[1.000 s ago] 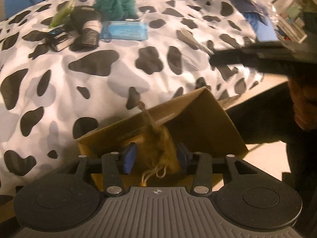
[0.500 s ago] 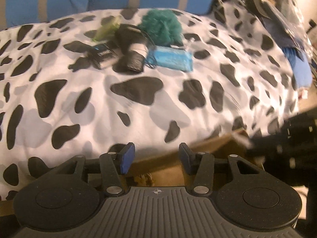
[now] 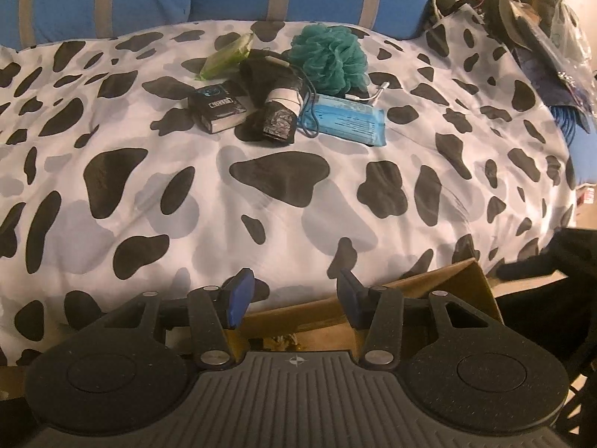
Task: Organize soft objects
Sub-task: 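Open left gripper to drop the pouch into the box while right gripper releases the strap there, then move both open grippers back over the remaining items on the bed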
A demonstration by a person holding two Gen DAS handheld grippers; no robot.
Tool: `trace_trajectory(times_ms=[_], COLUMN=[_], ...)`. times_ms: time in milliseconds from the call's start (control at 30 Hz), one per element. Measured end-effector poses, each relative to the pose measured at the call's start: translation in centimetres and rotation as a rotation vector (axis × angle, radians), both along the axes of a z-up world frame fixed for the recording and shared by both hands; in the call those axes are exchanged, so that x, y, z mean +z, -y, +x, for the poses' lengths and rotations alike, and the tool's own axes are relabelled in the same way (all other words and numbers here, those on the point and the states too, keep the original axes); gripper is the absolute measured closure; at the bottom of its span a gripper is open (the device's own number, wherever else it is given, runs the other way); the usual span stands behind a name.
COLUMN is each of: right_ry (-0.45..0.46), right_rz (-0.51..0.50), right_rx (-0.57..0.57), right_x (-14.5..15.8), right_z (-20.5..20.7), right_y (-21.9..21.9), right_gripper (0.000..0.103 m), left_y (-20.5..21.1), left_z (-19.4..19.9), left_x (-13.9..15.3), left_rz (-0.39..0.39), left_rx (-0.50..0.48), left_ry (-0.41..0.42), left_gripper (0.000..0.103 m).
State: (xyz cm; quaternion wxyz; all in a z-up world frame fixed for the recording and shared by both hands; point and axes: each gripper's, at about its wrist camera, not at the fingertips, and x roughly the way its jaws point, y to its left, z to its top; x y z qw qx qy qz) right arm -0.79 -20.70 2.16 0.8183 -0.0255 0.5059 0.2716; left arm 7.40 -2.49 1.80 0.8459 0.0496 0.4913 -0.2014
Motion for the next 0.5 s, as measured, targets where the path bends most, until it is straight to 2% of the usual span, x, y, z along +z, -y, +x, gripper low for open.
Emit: trace_trajectory(times_ms=[200,333,500], right_ry=[0.005,0.017,0.023], right_rz=[-0.052,-0.064,-0.075], right_rx=[-0.118,-0.184,-0.282], right_x=[-0.3,-0.3,-0.4], right_z=[1.5,2.1,3.0], right_y=[1.0,1.8,3.1], right_gripper=[0.005,0.005,0.004], left_y=[-0.7,-1.8,-2.1], left_z=[0.4,0.9,1.1], left_x=[0.1,0.1,0.4], left_rz=[-0.003,-0.062,-0.066], left_rx=[0.041,0.106,0.134], left_ry=[-0.020,-0.077,-0.069], left_gripper=[0.055,0.055,0.055])
